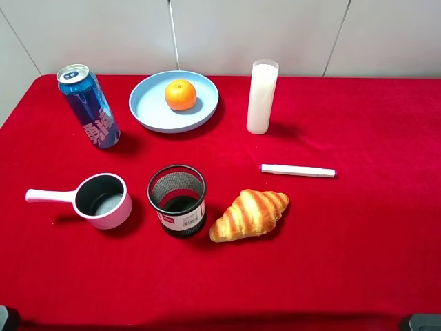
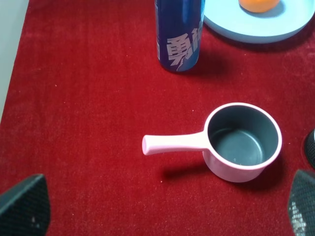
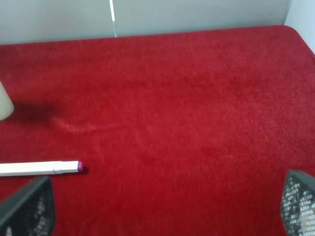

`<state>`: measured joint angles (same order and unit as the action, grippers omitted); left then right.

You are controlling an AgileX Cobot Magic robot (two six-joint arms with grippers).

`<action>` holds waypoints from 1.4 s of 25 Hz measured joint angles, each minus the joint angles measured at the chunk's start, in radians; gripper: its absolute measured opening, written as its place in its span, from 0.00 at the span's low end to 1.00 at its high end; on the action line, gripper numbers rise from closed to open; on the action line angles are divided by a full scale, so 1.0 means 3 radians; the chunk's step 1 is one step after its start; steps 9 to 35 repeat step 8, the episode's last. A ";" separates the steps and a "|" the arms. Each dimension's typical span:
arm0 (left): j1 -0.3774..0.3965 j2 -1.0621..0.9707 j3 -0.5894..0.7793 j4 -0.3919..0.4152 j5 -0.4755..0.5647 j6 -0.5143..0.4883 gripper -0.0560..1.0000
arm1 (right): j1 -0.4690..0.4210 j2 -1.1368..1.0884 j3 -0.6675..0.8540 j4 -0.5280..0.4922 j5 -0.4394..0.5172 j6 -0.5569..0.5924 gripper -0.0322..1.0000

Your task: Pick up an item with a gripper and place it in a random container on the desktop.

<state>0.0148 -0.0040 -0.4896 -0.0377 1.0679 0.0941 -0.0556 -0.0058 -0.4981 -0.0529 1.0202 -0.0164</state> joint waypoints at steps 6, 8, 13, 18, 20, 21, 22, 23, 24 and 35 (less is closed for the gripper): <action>0.0000 0.0000 0.0000 0.0000 0.0000 0.0000 0.96 | 0.0000 0.0000 0.0000 0.0000 0.0000 0.0000 0.70; 0.0000 0.0000 0.0000 0.0000 0.0000 0.0000 0.96 | 0.0000 0.0000 0.0000 0.0000 0.0000 0.0000 0.70; 0.0000 0.0000 0.0000 0.0000 0.0000 0.0000 0.96 | 0.0000 0.0000 0.0000 0.0000 0.0000 0.0000 0.70; 0.0000 0.0000 0.0000 0.0000 0.0000 0.0000 0.96 | 0.0000 0.0000 0.0000 0.0000 0.0000 0.0000 0.70; 0.0000 0.0000 0.0000 0.0000 0.0000 0.0000 0.96 | 0.0000 0.0000 0.0000 0.0000 0.0000 0.0000 0.70; 0.0000 0.0000 0.0000 0.0000 0.0000 0.0000 0.96 | 0.0000 0.0000 0.0000 0.0000 0.0000 0.0000 0.70; 0.0000 0.0000 0.0000 0.0000 0.0000 0.0000 0.96 | 0.0000 0.0000 0.0000 0.0000 0.0000 0.0000 0.70; 0.0000 0.0000 0.0000 0.0000 0.0000 0.0000 0.96 | 0.0000 0.0000 0.0000 0.0000 0.0000 0.0000 0.70; 0.0000 0.0000 0.0000 0.0000 0.0000 0.0000 0.96 | 0.0000 0.0000 0.0000 0.0000 0.0000 0.0000 0.70; 0.0000 0.0000 0.0000 0.0000 0.0000 0.0000 0.96 | 0.0000 0.0000 0.0000 0.0000 0.0000 0.0000 0.70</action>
